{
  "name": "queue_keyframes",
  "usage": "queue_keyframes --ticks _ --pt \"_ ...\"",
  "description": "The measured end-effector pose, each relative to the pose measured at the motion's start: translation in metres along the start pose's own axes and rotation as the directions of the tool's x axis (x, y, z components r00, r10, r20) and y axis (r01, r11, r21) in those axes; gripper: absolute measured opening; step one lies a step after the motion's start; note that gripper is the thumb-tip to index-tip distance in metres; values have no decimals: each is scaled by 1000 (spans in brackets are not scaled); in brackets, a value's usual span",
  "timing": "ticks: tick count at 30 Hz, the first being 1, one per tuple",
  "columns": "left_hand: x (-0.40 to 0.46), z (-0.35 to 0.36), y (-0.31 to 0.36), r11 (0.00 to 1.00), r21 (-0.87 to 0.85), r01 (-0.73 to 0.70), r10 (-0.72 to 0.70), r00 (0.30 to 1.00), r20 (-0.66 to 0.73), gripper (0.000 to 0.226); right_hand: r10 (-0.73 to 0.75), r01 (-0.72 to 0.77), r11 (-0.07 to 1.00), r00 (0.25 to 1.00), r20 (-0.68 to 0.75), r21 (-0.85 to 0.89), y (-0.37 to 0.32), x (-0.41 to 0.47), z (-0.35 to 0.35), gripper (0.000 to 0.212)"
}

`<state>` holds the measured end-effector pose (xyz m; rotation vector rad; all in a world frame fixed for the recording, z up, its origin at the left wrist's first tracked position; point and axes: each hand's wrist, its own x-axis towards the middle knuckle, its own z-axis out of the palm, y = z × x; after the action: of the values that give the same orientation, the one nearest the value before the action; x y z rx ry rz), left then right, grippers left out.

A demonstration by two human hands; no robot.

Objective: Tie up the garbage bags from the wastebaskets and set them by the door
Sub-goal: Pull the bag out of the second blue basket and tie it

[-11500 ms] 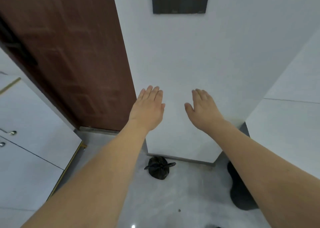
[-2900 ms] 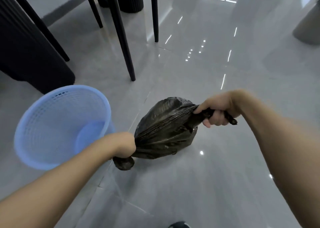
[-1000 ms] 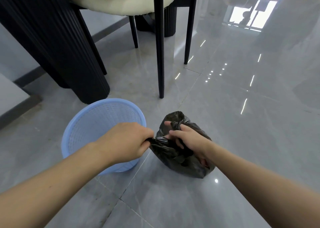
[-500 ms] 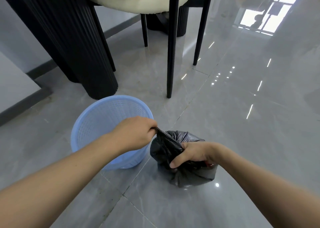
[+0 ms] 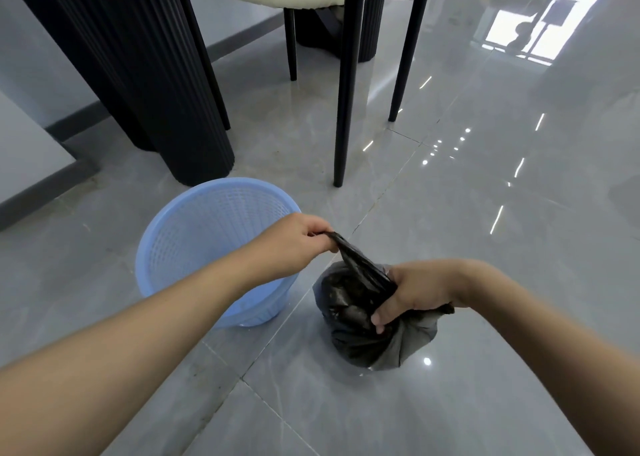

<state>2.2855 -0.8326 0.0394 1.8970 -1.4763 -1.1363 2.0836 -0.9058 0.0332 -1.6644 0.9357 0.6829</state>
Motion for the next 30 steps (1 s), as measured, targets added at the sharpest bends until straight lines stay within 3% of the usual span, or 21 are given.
queue_keyframes --ticks 3,7,10,13,16,23,30 --pt "7 16 1 993 -119 -10 9 1000 -8 23 24 -47 972 994 -103 -229 -6 -15 -1 15" --pt "14 29 3 974 -228 -1 -18 996 -83 19 -71 -151 822 929 -362 -549 -15 -23 6 22" --pt "16 27 2 960 -279 -11 -23 993 -118 21 -253 -242 705 793 -555 -666 -14 -27 6 14" --pt "18 22 2 947 -320 -32 -19 988 -156 22 -464 -328 627 571 -677 -707 -5 -23 9 15" --pt "19 20 1 938 -345 -41 -19 985 -169 22 -644 -289 591 393 -656 -753 11 -13 7 20" --pt "21 27 -2 937 -339 -84 26 985 -173 21 -830 -140 445 308 -466 -885 36 1 5 11" --pt "23 36 5 886 -460 -63 7 992 -123 25 -922 -66 369 97 -374 -927 44 -4 1 15"
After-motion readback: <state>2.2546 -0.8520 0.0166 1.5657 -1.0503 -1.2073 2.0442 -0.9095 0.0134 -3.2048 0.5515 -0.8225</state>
